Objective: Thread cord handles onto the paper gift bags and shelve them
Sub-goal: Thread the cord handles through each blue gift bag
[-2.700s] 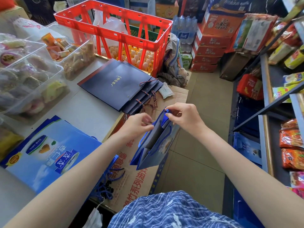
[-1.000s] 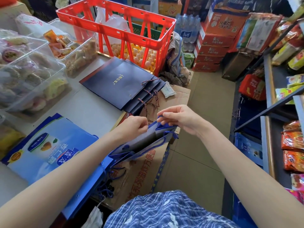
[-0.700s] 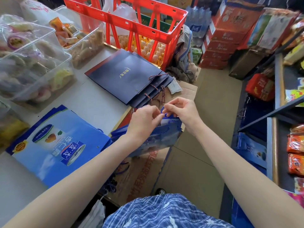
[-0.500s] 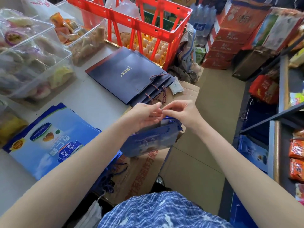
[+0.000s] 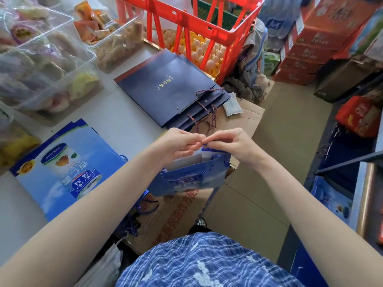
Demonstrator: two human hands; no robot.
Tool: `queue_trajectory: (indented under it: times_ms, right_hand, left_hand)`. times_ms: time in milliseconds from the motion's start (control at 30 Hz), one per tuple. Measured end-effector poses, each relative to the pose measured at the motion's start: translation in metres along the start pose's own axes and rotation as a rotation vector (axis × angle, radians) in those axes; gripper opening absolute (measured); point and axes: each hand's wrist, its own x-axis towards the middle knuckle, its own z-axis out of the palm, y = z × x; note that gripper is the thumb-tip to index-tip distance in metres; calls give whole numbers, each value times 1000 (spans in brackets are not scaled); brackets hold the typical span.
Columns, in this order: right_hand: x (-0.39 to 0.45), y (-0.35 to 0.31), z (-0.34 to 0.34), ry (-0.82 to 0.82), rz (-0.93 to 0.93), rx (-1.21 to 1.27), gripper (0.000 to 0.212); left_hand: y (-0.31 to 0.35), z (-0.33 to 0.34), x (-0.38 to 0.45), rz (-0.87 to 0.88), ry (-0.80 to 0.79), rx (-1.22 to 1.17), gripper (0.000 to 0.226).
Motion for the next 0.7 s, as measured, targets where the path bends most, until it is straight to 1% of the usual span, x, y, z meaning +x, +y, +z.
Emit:
queue_trajectory:
  times_ms: [67, 133, 200, 233, 300, 367, 500, 567, 633, 700]
  right_hand:
    - [0, 0, 0, 59, 9, 35, 18]
    - [2, -2, 1, 96, 14, -4, 17]
    - [5, -6, 2, 130, 32, -69, 14]
    - [7, -8, 3, 155, 44, -99, 12]
    - [12, -11, 2, 207, 83, -139, 16]
    - [15, -12, 2, 244, 125, -155, 23]
    - [18, -10, 6, 246, 105, -211, 15]
    - [18, -9, 9, 216, 120, -319, 9]
    - [18, -10, 11, 176, 108, -495, 14]
    - [17, -10, 13, 171, 71, -537, 15]
  left_hand:
    - [-1, 0, 0, 59, 53, 49, 5]
    - [-7, 3, 1, 176, 129, 200, 10]
    - [-13, 7, 0, 342, 196, 354, 14]
    - [-16, 8, -1, 454, 238, 454, 12]
    - [-22, 10, -3, 674, 317, 635, 8]
    - [-26, 9, -4, 808, 340, 683, 5]
    - [-32, -1, 0, 937, 345, 746, 2]
    - [-30, -3, 2, 989, 343, 801, 3]
    - [-29, -1, 3, 1037, 351, 866, 8]
    - [-26, 3, 3, 1019, 375, 827, 8]
